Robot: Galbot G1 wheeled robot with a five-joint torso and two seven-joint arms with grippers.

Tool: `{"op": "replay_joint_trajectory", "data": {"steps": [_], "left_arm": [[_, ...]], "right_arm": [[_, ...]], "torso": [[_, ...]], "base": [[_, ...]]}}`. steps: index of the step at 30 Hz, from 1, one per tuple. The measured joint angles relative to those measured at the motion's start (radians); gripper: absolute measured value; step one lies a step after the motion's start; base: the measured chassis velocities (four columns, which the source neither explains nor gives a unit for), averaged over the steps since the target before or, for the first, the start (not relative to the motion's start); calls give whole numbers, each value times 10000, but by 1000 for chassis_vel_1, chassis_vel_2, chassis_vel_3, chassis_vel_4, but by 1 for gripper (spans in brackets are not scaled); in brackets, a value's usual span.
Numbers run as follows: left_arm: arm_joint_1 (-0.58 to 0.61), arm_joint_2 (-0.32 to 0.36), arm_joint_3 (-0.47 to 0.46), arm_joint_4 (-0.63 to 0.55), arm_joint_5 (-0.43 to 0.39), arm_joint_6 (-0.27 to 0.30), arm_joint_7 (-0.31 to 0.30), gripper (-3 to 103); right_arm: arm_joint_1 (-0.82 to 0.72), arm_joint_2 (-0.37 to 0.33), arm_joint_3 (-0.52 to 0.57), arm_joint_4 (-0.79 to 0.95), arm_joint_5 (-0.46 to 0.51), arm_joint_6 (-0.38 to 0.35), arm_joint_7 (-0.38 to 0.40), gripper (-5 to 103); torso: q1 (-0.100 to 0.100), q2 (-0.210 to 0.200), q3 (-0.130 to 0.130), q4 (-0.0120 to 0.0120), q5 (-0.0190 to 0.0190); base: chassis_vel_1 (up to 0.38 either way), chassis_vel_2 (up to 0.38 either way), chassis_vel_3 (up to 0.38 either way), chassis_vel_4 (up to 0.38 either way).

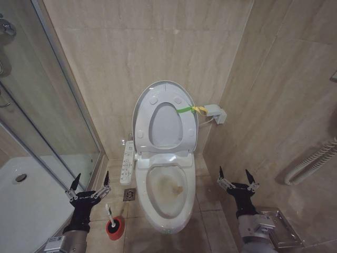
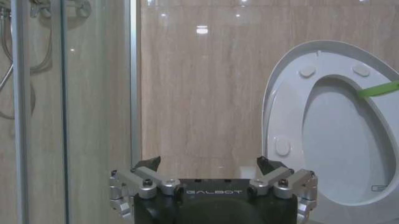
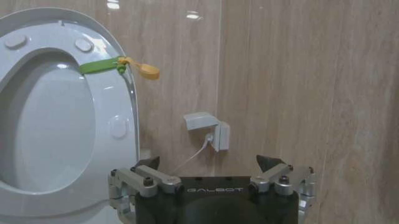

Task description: Open the toilet lid, clean the toilet bowl with a toilet brush, close the toilet lid, and flush.

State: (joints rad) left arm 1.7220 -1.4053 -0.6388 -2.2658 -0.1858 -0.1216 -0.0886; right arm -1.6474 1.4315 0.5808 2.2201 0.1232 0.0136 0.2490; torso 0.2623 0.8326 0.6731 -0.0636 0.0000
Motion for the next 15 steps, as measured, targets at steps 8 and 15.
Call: {"op": "replay_joint_trajectory", "data": {"steps": [8,15], "left_arm": [[0,0,0,0,0,0,0,100],[0,0,0,0,0,0,0,100]], "right_arm": [[0,0,0,0,0,0,0,100],[0,0,0,0,0,1,0,100]], "torso": [[0,0,0,0,0],[0,0,0,0,0]], "base": [[0,0,0,0],[0,0,0,0]]}}
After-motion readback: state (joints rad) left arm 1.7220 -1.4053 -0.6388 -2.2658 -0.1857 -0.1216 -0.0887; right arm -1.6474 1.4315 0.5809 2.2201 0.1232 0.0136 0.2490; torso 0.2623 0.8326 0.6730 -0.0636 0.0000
